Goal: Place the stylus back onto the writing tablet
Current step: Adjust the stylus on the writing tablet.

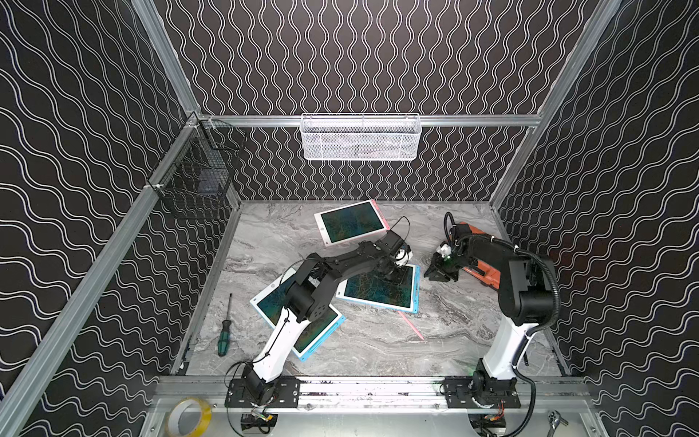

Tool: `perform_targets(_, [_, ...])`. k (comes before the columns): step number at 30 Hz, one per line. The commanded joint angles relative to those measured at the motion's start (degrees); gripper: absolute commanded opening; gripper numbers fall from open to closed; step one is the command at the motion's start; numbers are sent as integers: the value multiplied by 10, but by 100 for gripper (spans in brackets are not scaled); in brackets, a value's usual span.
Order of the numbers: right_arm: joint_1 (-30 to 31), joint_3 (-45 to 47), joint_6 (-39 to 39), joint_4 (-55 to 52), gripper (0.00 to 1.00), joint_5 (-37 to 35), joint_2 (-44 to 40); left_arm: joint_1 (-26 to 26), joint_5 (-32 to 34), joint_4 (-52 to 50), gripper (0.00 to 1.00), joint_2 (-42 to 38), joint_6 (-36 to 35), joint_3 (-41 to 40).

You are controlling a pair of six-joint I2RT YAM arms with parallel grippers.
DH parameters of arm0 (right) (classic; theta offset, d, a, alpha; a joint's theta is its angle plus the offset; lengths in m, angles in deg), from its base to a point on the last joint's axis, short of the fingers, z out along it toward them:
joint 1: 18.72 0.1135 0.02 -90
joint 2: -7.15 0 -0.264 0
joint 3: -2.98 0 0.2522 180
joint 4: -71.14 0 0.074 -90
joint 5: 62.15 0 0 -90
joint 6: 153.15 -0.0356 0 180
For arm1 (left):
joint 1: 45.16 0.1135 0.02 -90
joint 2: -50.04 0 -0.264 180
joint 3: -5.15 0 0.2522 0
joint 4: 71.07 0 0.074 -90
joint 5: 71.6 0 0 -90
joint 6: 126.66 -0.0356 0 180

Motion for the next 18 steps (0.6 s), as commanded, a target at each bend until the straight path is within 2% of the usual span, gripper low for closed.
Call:
perform_targets(1, [1,0,-1,-5,27,-5,-2,1,-1,8,18,21,5,35])
perform_targets(7, [1,3,-1,-8,27,-6,-5,0,-8,12,18,52,17,80])
perform_targets(18, [0,4,0,-9,27,-9,-3,-10,-9,22,18,60,28,79])
